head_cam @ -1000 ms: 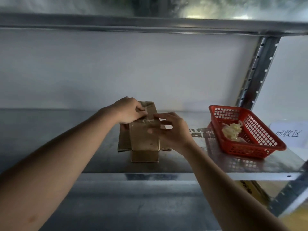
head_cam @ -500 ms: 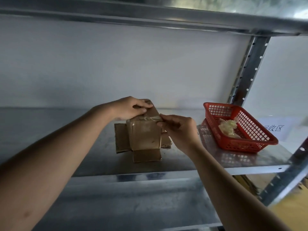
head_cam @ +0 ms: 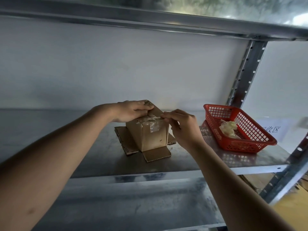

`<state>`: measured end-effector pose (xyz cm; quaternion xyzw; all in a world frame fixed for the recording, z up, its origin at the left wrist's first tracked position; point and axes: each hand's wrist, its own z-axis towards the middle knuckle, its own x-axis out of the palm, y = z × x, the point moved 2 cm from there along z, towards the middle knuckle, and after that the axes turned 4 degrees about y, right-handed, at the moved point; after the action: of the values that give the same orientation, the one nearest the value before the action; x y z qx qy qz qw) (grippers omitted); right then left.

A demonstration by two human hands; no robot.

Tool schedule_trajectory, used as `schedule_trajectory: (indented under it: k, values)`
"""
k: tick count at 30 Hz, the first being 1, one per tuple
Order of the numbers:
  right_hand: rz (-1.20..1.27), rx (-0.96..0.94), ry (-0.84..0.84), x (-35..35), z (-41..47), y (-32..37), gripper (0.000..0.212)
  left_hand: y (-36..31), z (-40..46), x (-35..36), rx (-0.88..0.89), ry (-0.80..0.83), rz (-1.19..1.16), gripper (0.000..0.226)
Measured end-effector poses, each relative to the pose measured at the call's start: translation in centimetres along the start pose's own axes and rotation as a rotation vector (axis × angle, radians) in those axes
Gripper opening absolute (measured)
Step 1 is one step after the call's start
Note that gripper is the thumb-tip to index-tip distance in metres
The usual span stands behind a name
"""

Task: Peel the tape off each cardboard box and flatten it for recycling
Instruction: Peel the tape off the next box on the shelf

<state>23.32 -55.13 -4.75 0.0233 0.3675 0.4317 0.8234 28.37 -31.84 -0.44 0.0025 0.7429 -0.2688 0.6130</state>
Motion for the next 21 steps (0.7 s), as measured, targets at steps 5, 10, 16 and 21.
schedule_trajectory:
  k: [5, 10, 16, 21]
  values:
    - [0.051, 0.084, 0.108, -1.2, 1.5, -0.5, 0.022, -0.1, -0.2, 0.2, 0.004, -0.017, -0.065, 0.043]
    - [0.279, 0.331, -0.004, -0.5, 0.3, -0.8, 0.004, -1.5, -0.4, -0.2, 0.052, -0.028, -0.167, 0.039]
    - [0.419, 0.327, 0.018, -0.3, -0.3, -1.3, 0.027, -3.3, 0.2, -0.4, 0.107, 0.025, -0.131, 0.030]
    - [0.430, 0.303, -0.009, 0.6, -1.7, -1.5, 0.044, -2.8, 1.1, -0.1, 0.147, -0.048, -0.206, 0.024]
